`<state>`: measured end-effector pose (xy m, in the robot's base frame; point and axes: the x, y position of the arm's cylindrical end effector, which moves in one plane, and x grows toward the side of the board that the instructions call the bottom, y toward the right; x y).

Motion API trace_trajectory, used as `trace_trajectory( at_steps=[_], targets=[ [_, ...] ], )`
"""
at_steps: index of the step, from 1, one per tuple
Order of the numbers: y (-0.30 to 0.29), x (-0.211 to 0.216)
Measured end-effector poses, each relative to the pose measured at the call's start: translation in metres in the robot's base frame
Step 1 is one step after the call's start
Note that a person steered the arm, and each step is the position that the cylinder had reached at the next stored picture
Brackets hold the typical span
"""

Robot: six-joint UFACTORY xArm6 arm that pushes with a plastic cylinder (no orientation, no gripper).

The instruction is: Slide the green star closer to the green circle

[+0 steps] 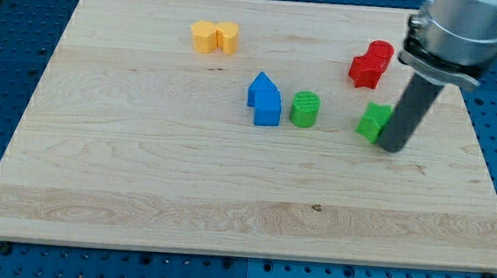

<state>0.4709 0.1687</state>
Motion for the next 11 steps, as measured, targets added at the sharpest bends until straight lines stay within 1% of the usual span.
trace_trajectory(
  at_steps=[1, 2, 4, 5, 6, 7, 9, 10, 11],
  targets=[
    [-0.002, -0.006],
    [0.009, -0.023],
    [0.026, -0.064],
    [0.018, -0.084],
    [0.011, -0.074],
    [0.010, -0.053],
    [-0.031, -0.053],
    [-0.022, -0.049],
    [-0.055, -0.049]
  ],
)
